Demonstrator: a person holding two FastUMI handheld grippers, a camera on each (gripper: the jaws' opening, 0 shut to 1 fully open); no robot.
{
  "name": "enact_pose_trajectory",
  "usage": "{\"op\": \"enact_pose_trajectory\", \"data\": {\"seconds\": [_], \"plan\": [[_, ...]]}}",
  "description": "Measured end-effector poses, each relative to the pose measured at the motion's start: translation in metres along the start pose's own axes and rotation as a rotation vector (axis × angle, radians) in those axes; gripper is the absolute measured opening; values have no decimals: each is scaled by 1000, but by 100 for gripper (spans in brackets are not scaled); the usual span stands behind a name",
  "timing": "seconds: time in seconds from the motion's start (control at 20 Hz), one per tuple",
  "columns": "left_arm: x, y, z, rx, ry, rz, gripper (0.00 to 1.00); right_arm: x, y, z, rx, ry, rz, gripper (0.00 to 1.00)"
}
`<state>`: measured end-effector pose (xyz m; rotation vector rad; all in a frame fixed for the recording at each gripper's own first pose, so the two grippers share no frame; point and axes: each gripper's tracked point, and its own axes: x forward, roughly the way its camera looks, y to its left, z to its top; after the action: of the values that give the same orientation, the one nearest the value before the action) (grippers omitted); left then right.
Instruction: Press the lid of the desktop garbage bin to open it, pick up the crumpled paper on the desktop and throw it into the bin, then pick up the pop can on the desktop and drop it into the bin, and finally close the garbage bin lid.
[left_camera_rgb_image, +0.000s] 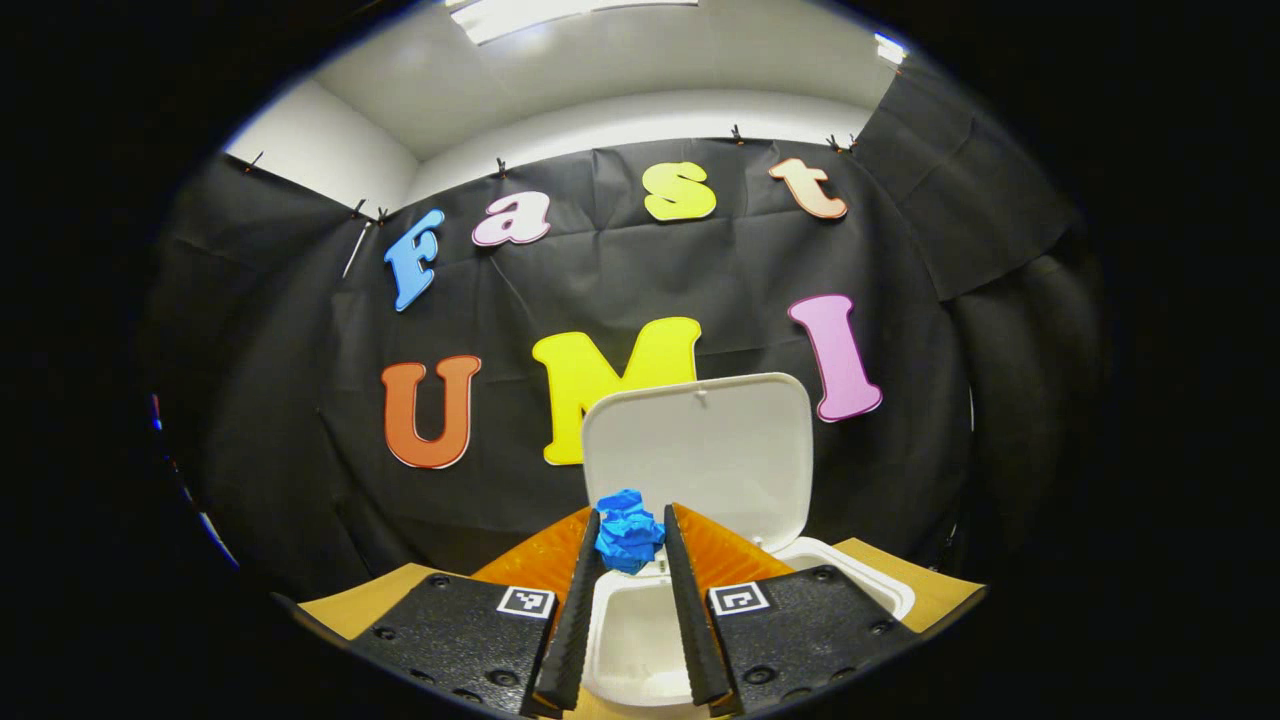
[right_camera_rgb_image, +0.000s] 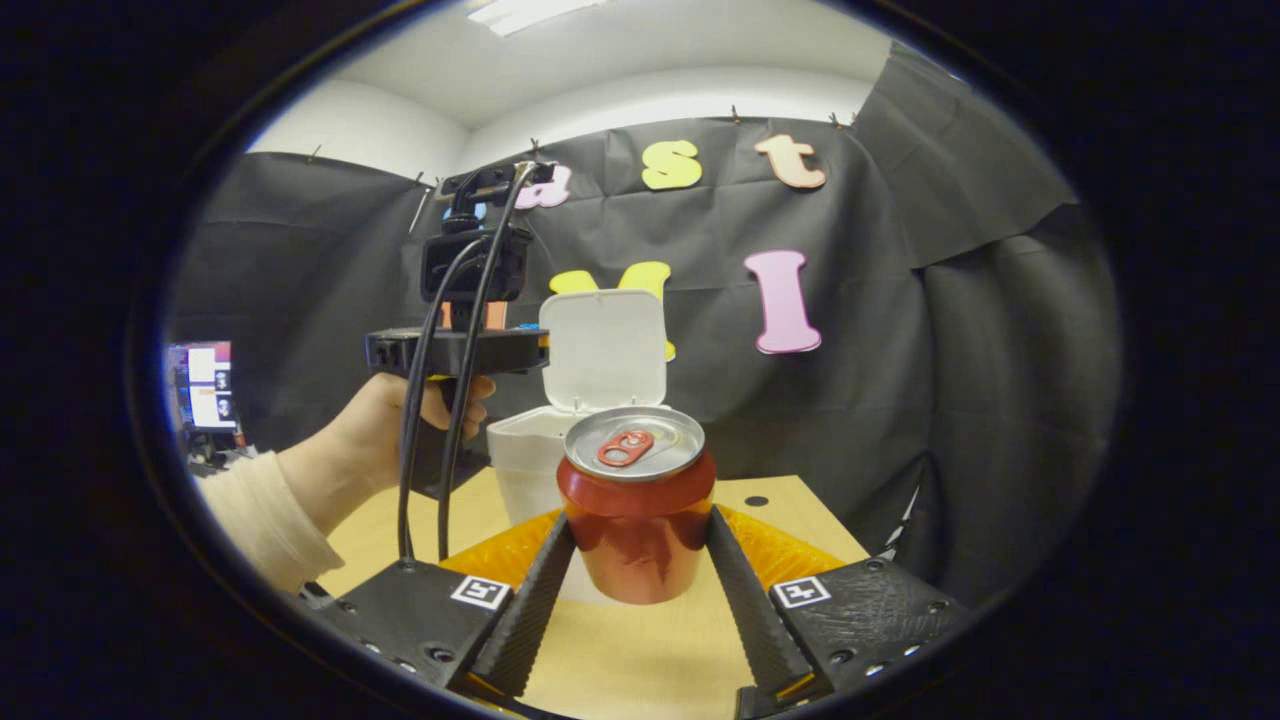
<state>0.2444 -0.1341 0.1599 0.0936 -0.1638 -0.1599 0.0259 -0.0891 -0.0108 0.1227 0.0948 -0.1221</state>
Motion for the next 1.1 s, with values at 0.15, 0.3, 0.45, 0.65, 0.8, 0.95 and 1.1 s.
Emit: {"op": "enact_pose_trajectory", "data": {"seconds": [0.15, 0.3, 0.45, 0.65, 0.8, 0.95, 1.1], "plan": [[15, -12, -14, 37, 36, 20, 37, 8, -13, -7, 17, 40, -2, 80], [28, -10, -50, 2, 118, 41, 43, 8, -23, -1, 33, 24, -14, 80], [33, -2, -78, -79, 190, 69, 44, 6, -28, 2, 46, 9, -10, 80], [34, 2, -85, -147, 200, 84, 47, 9, -32, 1, 74, 17, -16, 80], [32, 3, -85, -116, 212, 80, 48, 12, -32, -4, 83, 31, -21, 80], [31, -5, -80, -134, 206, 53, 48, 14, -23, -4, 95, 37, 11, 80], [25, -19, -79, -126, 215, 19, 80, 14, -25, -5, 87, 36, 3, 80]]}}
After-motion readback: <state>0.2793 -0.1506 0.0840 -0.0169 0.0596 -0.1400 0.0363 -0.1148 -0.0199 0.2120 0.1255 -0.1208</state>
